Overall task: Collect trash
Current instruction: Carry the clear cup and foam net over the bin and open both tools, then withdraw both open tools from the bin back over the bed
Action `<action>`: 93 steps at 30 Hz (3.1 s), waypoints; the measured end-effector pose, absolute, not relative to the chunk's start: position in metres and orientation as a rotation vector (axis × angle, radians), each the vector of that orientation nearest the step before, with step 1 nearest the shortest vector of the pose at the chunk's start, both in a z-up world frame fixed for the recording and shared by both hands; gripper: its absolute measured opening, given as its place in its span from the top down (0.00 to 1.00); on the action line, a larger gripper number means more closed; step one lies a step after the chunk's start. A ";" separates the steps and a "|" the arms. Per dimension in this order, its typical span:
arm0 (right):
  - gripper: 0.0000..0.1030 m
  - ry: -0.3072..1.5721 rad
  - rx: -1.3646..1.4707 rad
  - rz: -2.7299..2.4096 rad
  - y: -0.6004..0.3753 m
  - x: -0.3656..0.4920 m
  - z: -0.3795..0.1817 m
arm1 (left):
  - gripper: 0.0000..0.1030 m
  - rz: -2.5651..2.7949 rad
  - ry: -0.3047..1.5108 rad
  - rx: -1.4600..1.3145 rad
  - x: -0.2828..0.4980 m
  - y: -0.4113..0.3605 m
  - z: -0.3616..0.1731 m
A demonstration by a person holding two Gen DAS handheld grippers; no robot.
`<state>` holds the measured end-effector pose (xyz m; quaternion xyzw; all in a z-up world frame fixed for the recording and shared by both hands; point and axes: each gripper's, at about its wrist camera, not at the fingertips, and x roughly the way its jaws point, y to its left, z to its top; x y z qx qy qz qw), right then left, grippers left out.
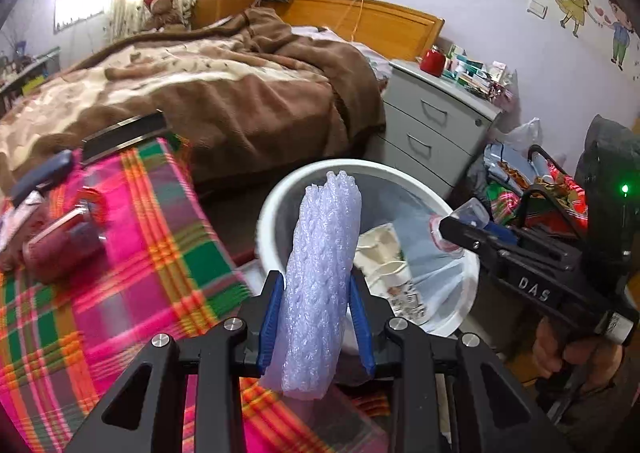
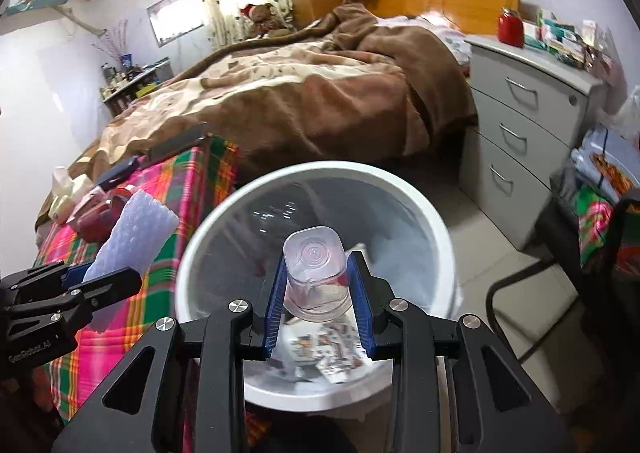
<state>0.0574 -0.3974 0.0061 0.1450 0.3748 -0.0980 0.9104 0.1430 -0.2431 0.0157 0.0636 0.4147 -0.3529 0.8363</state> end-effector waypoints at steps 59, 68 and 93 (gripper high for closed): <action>0.47 0.762 0.256 -0.109 -0.353 0.071 0.012 | 0.38 -0.576 0.802 0.072 0.136 -0.181 0.025; 0.47 0.767 0.230 -0.047 -0.322 0.084 0.013 | 0.38 -0.494 0.791 0.061 0.145 -0.135 0.028; 0.47 0.831 0.232 0.139 -0.223 0.144 0.014 | 0.38 -0.269 0.797 -0.074 0.196 0.010 0.020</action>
